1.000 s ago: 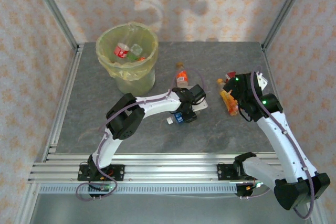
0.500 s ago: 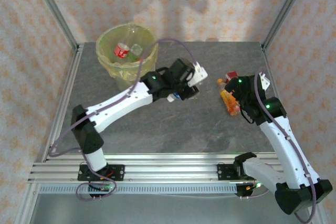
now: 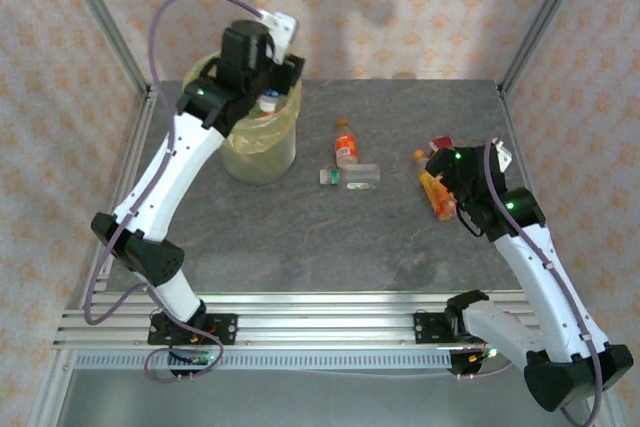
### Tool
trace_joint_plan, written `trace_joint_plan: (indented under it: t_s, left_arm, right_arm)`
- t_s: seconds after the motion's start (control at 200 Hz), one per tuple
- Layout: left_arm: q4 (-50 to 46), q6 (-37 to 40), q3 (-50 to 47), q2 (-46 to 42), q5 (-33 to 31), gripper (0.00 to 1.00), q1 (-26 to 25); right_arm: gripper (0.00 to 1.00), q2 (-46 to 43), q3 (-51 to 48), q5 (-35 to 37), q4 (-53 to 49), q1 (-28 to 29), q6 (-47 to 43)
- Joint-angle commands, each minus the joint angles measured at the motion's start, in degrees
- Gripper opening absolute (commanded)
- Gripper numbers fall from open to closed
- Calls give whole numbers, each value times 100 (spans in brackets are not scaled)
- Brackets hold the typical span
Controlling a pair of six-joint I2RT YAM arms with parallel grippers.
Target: Put the plastic bottles in the bin
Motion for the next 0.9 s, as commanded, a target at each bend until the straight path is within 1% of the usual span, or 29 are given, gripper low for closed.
trace_joint_plan:
  t_s: [0.0,0.155,0.285,0.5,0.656,0.856,0.896]
  left_arm:
    - [-285,-961,562,354,90,48,741]
    - [-631,-1674,1046,796,265,48,1366]
    - [-716,-2118,938,910,623,48,1732]
    - [-986,-2482,617,872,619,48,1896]
    - [-880,-2804,-37,568,762,50,1960]
    - [-872,-2900,-660,339,834,53,1977]
    - [-894,-2900,-702,354,817,55,1982]
  right_arm:
    - [99,-19,-33,-16,94,-27,-100]
    - [99,-19,-41,-43,89,-31,-99]
    - [99,7,-49,-27,76,-24,-105]
    - [99,173,-22,-33,109,-30,-127]
    - [99,299,-33,-68,142,-32,-135]
    - [99,405,-41,-129,186,-27,-178]
    - [99,415,-41,-146,194,-25,-188]
